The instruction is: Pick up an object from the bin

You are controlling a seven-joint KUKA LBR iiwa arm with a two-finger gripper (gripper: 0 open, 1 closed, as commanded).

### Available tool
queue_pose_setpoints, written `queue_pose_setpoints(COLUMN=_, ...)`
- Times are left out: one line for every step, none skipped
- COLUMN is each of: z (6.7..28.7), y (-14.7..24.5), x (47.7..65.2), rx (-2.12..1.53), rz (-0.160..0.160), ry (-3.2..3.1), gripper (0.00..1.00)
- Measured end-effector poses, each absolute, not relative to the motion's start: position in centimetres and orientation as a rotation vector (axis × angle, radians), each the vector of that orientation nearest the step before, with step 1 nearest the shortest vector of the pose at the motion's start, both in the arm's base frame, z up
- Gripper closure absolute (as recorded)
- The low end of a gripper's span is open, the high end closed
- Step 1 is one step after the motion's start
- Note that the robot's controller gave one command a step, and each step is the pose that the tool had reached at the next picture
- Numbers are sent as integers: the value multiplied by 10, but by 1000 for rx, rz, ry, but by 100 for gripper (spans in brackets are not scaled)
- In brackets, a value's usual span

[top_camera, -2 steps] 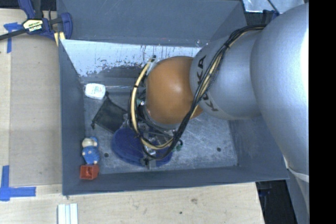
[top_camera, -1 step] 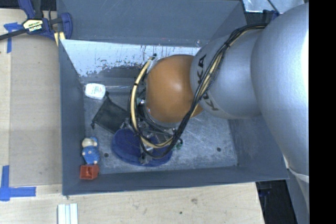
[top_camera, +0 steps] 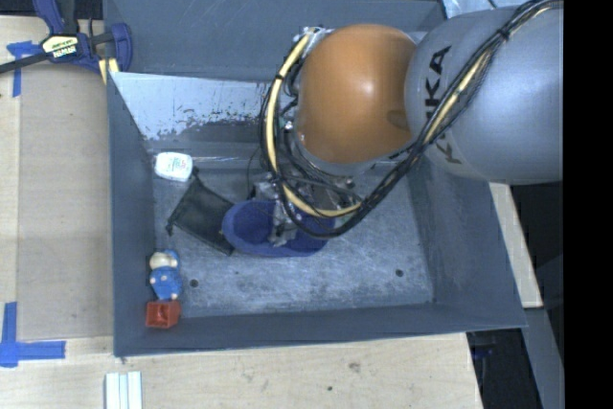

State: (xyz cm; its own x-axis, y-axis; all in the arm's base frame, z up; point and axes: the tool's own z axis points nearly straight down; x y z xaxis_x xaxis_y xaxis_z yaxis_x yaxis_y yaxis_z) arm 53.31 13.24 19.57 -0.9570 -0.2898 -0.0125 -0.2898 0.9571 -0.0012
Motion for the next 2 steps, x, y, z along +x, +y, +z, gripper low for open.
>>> queue_pose_setpoints(z=129, y=98, x=561, rx=-748, rz=5, ry=3048, gripper=100)
queue_pose_setpoints(z=251, y=101, x=548, rx=-730, rz=-1, ry=3043, gripper=100)
